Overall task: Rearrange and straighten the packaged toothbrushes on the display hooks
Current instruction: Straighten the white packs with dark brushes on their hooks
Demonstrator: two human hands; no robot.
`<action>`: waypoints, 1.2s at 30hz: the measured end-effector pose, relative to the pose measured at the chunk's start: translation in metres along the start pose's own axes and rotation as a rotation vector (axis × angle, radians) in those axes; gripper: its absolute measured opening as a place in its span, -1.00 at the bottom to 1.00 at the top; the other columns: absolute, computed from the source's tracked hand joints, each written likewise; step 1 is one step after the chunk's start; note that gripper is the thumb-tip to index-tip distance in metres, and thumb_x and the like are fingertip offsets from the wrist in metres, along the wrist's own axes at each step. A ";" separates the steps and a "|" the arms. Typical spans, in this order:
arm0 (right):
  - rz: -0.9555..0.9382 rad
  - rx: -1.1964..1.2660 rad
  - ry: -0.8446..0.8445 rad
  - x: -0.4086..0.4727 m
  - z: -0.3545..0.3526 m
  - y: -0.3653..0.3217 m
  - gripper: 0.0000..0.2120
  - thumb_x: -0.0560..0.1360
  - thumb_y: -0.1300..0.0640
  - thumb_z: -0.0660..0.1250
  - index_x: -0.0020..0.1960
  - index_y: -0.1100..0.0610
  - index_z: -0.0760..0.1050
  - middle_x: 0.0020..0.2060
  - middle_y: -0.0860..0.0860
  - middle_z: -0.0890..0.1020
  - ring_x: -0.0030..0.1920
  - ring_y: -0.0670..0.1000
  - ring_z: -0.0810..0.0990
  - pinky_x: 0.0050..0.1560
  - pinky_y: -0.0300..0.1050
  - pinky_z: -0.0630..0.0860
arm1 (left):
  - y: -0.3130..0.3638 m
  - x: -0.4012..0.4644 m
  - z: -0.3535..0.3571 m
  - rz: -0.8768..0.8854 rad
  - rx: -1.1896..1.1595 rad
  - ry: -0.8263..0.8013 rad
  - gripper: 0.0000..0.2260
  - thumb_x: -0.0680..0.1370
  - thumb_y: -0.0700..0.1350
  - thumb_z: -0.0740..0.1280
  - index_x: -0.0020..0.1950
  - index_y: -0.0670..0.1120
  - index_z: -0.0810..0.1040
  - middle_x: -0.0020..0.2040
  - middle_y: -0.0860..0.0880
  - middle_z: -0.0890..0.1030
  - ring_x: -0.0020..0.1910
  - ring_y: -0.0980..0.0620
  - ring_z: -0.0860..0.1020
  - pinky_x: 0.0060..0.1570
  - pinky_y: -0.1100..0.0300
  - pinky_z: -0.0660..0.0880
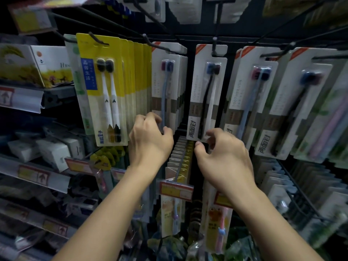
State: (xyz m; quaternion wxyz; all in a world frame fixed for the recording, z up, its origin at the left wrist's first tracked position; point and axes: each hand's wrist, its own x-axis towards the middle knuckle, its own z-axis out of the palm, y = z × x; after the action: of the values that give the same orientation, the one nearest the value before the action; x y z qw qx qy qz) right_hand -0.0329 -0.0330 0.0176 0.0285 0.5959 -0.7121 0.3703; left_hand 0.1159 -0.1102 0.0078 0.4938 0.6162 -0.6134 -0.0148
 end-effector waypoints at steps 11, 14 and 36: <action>-0.048 -0.014 0.055 -0.010 -0.019 0.022 -0.67 0.57 -0.18 0.27 0.21 -0.05 0.59 0.08 -0.08 0.63 0.09 0.05 0.60 0.06 -0.05 0.56 | 0.036 -0.038 0.007 0.053 -0.033 -0.002 -0.81 0.57 -0.01 0.36 0.14 -0.02 0.62 0.09 -0.04 0.53 0.02 -0.09 0.58 -0.02 0.09 0.51; -0.043 -0.013 0.088 -0.011 -0.028 0.032 -0.70 0.57 -0.16 0.28 0.18 -0.04 0.59 0.04 -0.08 0.63 0.05 0.04 0.61 0.05 -0.04 0.56 | 0.055 -0.049 0.008 0.083 -0.053 -0.010 -0.80 0.57 0.00 0.35 0.16 -0.01 0.62 0.10 -0.02 0.52 0.03 -0.08 0.59 0.06 0.02 0.58; 0.070 -0.030 0.381 -0.001 -0.076 0.124 -0.46 0.54 -0.05 0.48 0.39 0.13 0.37 0.22 0.10 0.52 0.25 0.14 0.52 0.16 -0.03 0.49 | 0.121 -0.071 0.056 0.022 -0.120 -0.131 -0.43 0.53 0.17 0.48 0.41 -0.04 0.37 0.30 -0.09 0.47 0.23 -0.15 0.53 0.13 -0.02 0.51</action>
State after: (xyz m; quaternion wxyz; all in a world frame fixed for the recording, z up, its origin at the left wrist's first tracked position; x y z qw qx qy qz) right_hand -0.1705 0.0123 0.0106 0.1587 0.4892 -0.7196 0.4665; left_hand -0.0263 -0.0592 0.0136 0.4889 0.5764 -0.6491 -0.0864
